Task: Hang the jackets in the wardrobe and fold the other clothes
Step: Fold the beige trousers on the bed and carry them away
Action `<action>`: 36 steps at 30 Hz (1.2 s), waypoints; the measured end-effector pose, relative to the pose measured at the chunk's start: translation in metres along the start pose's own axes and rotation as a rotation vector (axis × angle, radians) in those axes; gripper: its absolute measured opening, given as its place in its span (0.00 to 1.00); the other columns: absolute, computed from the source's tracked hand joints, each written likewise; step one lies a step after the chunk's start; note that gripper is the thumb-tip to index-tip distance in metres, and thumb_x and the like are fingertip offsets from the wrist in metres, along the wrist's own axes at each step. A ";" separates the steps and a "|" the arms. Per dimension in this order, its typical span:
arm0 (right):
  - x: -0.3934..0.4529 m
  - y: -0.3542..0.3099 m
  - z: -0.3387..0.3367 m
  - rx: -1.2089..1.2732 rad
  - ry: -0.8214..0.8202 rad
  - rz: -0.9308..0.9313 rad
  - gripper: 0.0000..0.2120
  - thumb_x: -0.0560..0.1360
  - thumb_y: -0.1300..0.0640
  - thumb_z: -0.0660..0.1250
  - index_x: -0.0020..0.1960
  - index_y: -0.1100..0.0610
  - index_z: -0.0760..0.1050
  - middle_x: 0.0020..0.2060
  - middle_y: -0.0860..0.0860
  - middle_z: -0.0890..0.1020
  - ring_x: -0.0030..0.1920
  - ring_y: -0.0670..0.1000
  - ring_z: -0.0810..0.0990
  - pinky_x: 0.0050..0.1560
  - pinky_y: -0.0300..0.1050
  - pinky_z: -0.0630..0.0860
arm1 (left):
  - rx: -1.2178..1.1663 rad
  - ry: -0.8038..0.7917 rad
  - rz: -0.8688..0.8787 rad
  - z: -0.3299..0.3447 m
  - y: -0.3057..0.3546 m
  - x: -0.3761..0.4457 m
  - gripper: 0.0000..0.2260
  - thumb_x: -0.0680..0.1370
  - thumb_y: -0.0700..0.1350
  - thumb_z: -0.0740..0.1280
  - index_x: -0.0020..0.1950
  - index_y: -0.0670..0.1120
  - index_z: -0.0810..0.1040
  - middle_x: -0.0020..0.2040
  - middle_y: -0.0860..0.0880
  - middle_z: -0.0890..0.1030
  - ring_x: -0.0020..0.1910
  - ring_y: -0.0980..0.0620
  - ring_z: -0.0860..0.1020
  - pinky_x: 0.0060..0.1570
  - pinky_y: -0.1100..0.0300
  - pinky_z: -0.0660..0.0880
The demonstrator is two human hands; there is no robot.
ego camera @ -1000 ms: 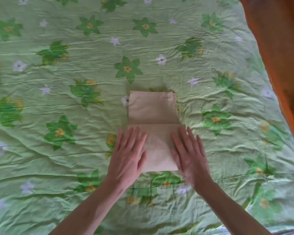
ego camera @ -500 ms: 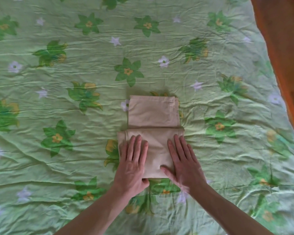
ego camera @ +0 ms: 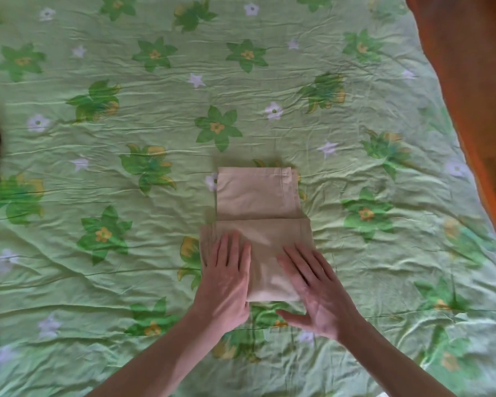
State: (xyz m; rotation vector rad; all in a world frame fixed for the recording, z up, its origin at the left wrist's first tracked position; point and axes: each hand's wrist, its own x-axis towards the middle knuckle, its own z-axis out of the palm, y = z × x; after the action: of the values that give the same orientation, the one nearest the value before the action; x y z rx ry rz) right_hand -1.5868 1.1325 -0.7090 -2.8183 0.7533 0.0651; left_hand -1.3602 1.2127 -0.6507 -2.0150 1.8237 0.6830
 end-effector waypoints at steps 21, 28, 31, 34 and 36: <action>0.081 0.027 -0.074 1.081 0.419 0.796 0.30 0.68 0.38 0.76 0.64 0.46 0.69 0.37 0.48 0.82 0.31 0.44 0.79 0.29 0.40 0.75 | -1.471 0.595 -0.307 -0.034 -0.056 0.040 0.19 0.77 0.49 0.77 0.65 0.48 0.77 0.42 0.47 0.77 0.39 0.61 0.75 0.42 0.65 0.73; 0.117 0.041 -0.040 0.233 0.288 0.678 0.36 0.83 0.38 0.59 0.84 0.52 0.52 0.75 0.60 0.70 0.73 0.63 0.71 0.68 0.65 0.73 | -1.091 0.559 -0.516 -0.011 -0.050 0.095 0.27 0.83 0.57 0.67 0.76 0.44 0.65 0.66 0.41 0.75 0.63 0.42 0.75 0.66 0.42 0.75; 0.111 0.032 -0.023 0.155 0.263 0.458 0.35 0.85 0.38 0.52 0.85 0.55 0.51 0.84 0.56 0.54 0.84 0.57 0.51 0.82 0.60 0.53 | -0.625 0.719 -0.398 -0.006 -0.036 0.091 0.28 0.86 0.55 0.59 0.84 0.45 0.57 0.82 0.41 0.60 0.81 0.41 0.59 0.80 0.42 0.59; 0.103 0.022 0.000 0.186 0.216 0.409 0.38 0.84 0.35 0.51 0.85 0.56 0.50 0.84 0.55 0.50 0.84 0.55 0.45 0.83 0.58 0.50 | -0.347 0.642 -0.172 0.014 -0.033 0.094 0.30 0.87 0.58 0.52 0.85 0.45 0.56 0.86 0.42 0.50 0.85 0.41 0.45 0.82 0.41 0.54; 0.107 0.024 0.009 0.213 0.211 0.425 0.38 0.84 0.34 0.51 0.85 0.57 0.51 0.84 0.55 0.50 0.84 0.55 0.46 0.82 0.60 0.52 | -0.334 0.620 -0.179 0.024 -0.038 0.101 0.31 0.86 0.61 0.52 0.85 0.45 0.58 0.86 0.41 0.48 0.85 0.40 0.43 0.82 0.41 0.54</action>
State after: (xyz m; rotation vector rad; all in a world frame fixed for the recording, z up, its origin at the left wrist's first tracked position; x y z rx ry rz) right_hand -1.5062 1.0621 -0.7331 -2.4454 1.3117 -0.2326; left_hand -1.3196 1.1469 -0.7294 -2.8134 1.8872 0.3420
